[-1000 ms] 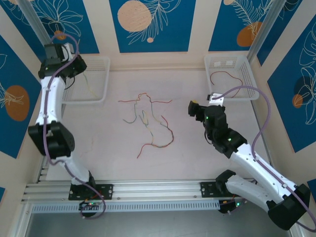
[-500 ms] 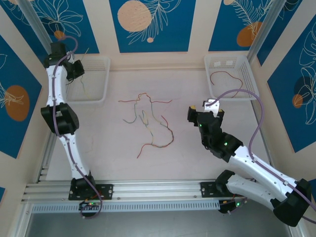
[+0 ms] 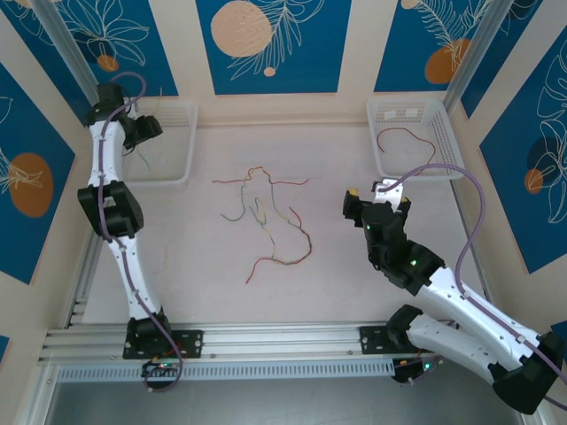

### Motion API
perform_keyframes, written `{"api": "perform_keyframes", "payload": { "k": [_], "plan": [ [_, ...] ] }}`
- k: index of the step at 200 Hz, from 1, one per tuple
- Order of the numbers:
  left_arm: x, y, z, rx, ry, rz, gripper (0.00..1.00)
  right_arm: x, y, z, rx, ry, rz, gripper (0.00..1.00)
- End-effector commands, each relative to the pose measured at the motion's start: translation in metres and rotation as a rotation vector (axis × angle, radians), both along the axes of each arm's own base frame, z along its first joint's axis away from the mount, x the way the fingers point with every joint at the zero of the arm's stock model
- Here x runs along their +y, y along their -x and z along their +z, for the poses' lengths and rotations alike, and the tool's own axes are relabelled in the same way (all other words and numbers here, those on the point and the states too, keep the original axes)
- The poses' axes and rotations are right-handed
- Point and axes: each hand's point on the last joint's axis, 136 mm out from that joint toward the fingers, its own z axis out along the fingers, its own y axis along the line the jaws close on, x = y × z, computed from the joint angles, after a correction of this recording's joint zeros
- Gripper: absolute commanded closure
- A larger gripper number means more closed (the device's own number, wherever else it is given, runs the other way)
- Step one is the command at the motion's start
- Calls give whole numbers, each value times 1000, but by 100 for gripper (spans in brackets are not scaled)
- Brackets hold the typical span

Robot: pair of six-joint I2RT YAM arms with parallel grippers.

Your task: Untangle the cables

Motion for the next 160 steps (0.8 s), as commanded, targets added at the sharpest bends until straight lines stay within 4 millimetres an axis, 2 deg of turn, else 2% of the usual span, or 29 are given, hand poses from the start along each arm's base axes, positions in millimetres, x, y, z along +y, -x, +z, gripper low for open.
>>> {"api": "perform_keyframes", "payload": {
  "k": [1,24,29,34,37,39,43,88,122,149,160],
  "plan": [
    [11,6,36,-54,-93,24,29,-9,2,9,-27,1,-39,7],
    [13,16,67,-77,-198,29,31,-10,2,10,-31,-1,-39,7],
    [15,19,73,-77,-232,38,44,-10,1,11,-32,-4,-39,7],
    [16,21,79,-80,-257,36,74,-10,1,11,-33,-5,-40,7],
    [17,22,81,-81,-268,37,87,-10,1,11,-34,-6,-39,7],
    [17,23,83,-82,-274,38,93,-10,1,11,-34,-7,-38,7],
    [18,24,85,-87,-283,46,98,-10,1,12,-35,-9,-38,7],
    [15,29,97,-110,-271,33,100,-10,1,13,-39,-25,-32,7],
    [4,48,131,-168,-276,40,100,-12,1,16,-41,-23,-35,7],
    [2,76,130,-102,-262,60,100,-12,0,19,-53,-30,-34,7],
    [-4,84,123,-78,-240,45,100,-12,0,18,-53,-36,-32,7]
  ]
}}
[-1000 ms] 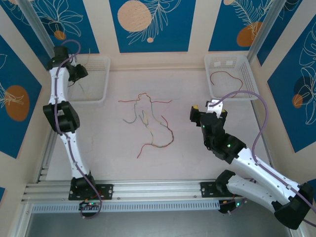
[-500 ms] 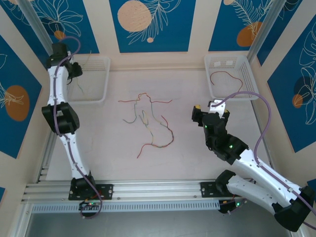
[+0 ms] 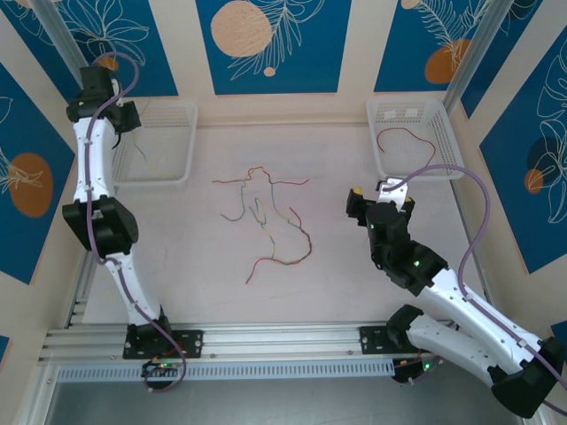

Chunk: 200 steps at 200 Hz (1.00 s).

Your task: Untangle the cables

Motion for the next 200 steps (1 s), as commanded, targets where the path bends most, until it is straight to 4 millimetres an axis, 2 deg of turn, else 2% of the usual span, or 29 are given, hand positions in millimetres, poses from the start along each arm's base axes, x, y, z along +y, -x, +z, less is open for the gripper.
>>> {"api": "perform_keyframes", "payload": {
  "k": [1,40,72,91,117,139,179,200],
  "plan": [
    [-9,28,14,20,10,5,100,-4,0,15,-45,-31,-13,7],
    [-21,36,-11,111,64,-40,100,0,-3,9,-34,-39,2,7],
    [-17,28,-28,178,70,-32,100,-1,-3,7,-28,-43,-3,7],
    [-16,12,-36,166,76,-36,100,-2,-2,5,-22,-47,-6,7],
    [-14,-5,-65,220,91,-37,100,-3,-2,4,-20,-45,-13,7],
    [-10,-23,-78,202,95,-33,100,-3,-3,7,-23,-45,-11,7],
    [-2,-52,-91,122,130,1,100,-7,-2,8,-21,-32,-25,7],
    [0,-64,-93,64,292,30,100,-8,-1,8,-19,-31,-28,7]
  ]
}}
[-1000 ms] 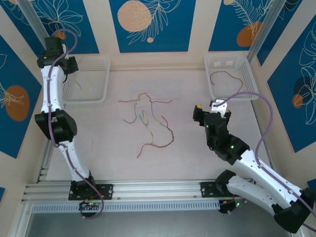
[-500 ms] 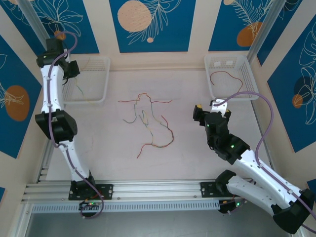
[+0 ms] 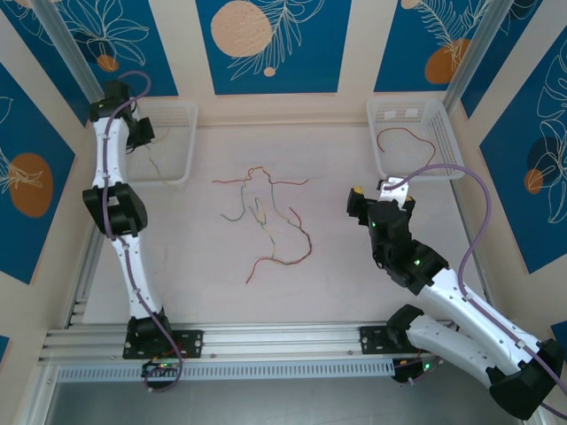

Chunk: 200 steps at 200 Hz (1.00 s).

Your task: Untangle the cables

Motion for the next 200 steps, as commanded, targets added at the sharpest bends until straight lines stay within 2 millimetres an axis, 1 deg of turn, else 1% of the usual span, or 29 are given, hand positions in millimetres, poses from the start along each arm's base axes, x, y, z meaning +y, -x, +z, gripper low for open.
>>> {"api": "perform_keyframes", "payload": {
  "k": [1,18,33,54,69,88,100,119,122,133,144,150,154,159,163,175,184,200],
  "plan": [
    [3,-24,17,-133,160,64,100,-7,1,11,-28,-20,-38,7],
    [15,-30,7,-141,231,139,100,-10,2,10,-26,-19,-50,7],
    [18,-34,-2,-140,254,161,100,-10,2,10,-28,-22,-53,7],
    [21,-41,-16,-137,217,153,100,-9,1,11,-30,-29,-48,7],
    [32,-43,-27,-129,171,183,100,-8,1,12,-31,-30,-45,7],
    [44,-46,-34,-130,73,191,100,-8,1,13,-32,-28,-43,7],
    [37,-52,-36,-135,44,135,100,-9,2,15,-34,-29,-45,7],
    [29,-52,-46,-107,-19,105,100,-9,2,14,-34,-32,-46,7],
    [28,-52,-48,-104,-21,101,98,-9,2,14,-35,-33,-47,7],
    [24,-52,-56,-94,-24,96,85,-8,2,14,-35,-39,-43,7],
    [25,-50,-64,-78,-22,104,82,-7,2,14,-32,-41,-35,7],
    [27,-48,-68,-65,-28,113,78,-7,2,15,-30,-42,-33,7],
    [28,-47,-68,-61,-34,116,72,-6,3,16,-30,-40,-31,7],
    [28,-45,-67,-54,-46,118,63,-7,3,16,-28,-38,-33,7],
    [30,-43,-66,-47,-61,122,57,-7,3,17,-29,-35,-33,7],
    [37,-36,-54,-34,-132,146,50,-9,4,21,-32,-28,-33,7],
    [40,-30,-42,-27,-186,149,48,-10,5,23,-38,-25,-34,7],
    [43,-23,-12,-39,-267,138,44,-10,6,24,-49,-28,-29,7]
  ]
}}
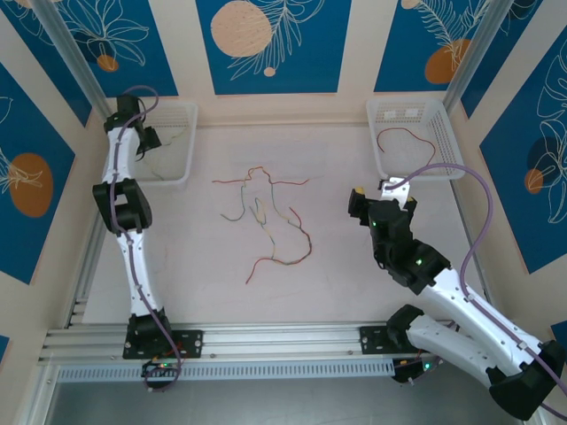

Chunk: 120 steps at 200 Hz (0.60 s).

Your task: Untangle the cables

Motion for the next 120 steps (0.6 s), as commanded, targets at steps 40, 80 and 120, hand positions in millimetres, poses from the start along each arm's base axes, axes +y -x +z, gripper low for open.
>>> {"api": "perform_keyframes", "payload": {
  "k": [40,80,120],
  "plan": [
    [20,51,151,-62,-351,63,35,2,-1,18,-57,-47,13,7],
    [-79,93,229,-264,-269,-136,32,60,-16,9,-2,-38,266,7],
    [-219,179,240,-605,1,-442,22,126,-17,9,-9,-50,587,5]
  ]
}}
